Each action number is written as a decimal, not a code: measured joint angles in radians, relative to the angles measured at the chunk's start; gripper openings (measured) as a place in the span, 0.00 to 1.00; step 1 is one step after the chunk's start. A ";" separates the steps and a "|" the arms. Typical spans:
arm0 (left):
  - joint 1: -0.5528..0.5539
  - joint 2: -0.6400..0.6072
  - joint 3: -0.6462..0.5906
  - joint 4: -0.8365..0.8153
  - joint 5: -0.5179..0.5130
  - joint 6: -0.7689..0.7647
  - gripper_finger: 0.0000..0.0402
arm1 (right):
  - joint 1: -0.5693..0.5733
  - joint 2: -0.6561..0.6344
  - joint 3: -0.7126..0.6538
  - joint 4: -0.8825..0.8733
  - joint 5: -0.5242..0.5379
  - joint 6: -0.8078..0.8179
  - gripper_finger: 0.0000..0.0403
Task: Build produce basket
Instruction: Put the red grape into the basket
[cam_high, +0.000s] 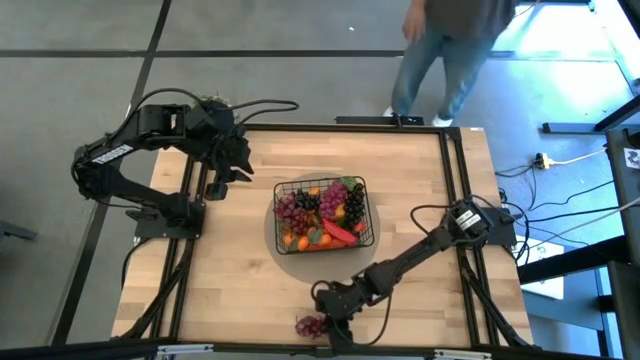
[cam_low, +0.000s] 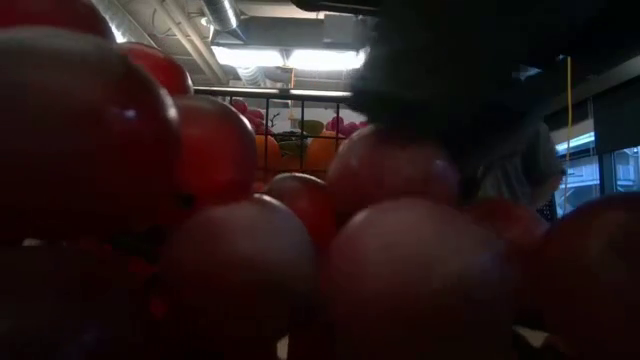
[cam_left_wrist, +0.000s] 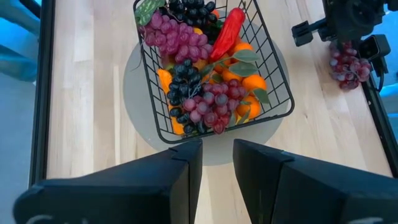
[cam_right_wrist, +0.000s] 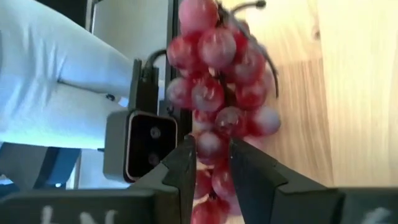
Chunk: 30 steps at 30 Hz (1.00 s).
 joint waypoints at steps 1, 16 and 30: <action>0.000 0.000 0.000 0.000 0.000 0.000 0.19 | 0.002 0.000 0.000 -0.010 -0.001 0.000 0.25; 0.000 0.000 0.000 0.000 0.000 0.000 0.19 | 0.012 0.000 0.000 -0.032 0.076 0.023 0.21; 0.000 0.000 0.000 0.000 -0.014 0.000 0.19 | 0.008 -0.003 0.001 -0.029 0.077 0.047 0.00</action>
